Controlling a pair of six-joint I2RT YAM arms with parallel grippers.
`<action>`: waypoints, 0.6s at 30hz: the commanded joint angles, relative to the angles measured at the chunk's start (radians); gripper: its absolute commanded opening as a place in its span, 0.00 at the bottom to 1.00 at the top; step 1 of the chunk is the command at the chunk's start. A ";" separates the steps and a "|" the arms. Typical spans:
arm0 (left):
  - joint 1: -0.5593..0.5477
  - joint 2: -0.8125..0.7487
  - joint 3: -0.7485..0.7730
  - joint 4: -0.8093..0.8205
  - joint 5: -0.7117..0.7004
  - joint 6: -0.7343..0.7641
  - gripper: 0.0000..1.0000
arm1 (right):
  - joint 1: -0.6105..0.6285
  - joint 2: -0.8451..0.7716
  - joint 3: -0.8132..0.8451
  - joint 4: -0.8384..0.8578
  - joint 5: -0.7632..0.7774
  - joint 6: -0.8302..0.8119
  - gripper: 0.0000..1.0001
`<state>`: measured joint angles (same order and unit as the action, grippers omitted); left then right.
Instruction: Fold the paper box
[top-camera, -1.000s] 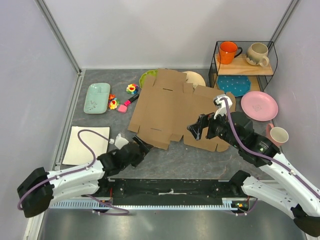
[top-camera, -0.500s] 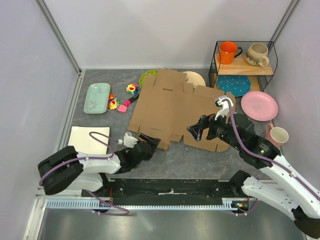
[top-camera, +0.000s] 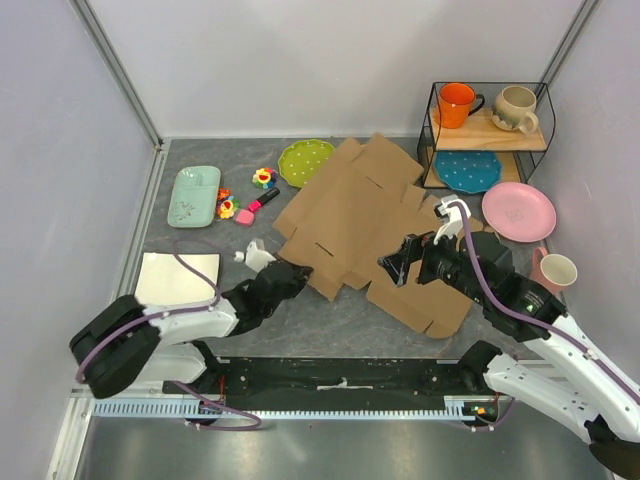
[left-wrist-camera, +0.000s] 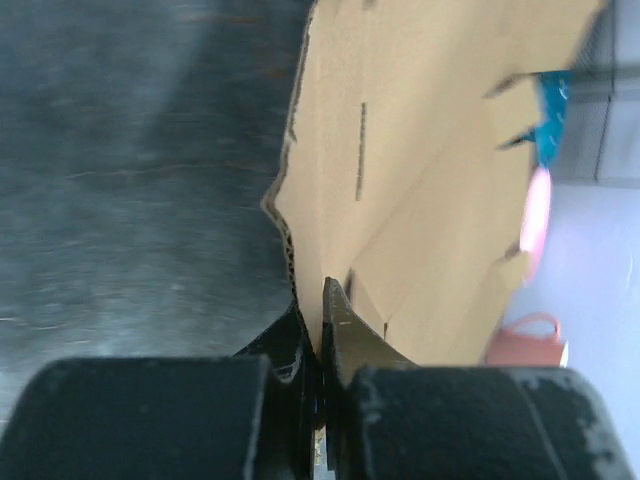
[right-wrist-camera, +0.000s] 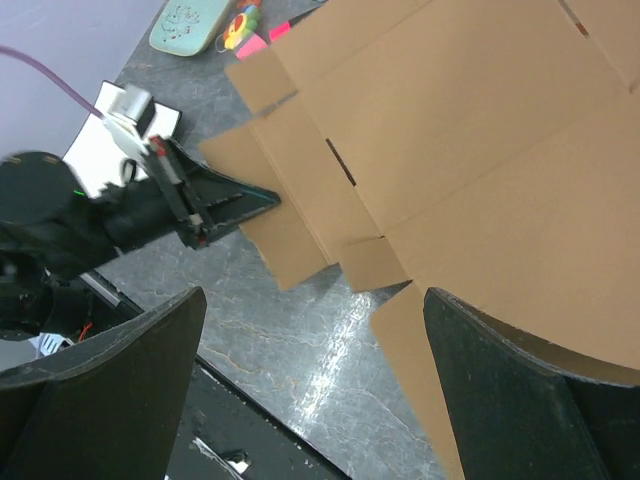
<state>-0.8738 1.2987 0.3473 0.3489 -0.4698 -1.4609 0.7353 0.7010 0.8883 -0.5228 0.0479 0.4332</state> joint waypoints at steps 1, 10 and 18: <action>-0.001 -0.192 0.177 -0.112 0.061 0.388 0.02 | -0.002 -0.018 0.083 -0.043 0.047 -0.013 0.98; 0.114 -0.375 0.623 -0.557 0.317 0.744 0.02 | -0.002 -0.023 0.218 -0.085 0.053 -0.027 0.98; 0.522 -0.245 0.647 -0.619 0.822 0.771 0.02 | -0.002 -0.032 0.187 -0.072 0.032 -0.007 0.98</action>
<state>-0.4961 0.9813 1.0523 -0.2001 0.0196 -0.7628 0.7353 0.6769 1.0805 -0.6037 0.0837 0.4187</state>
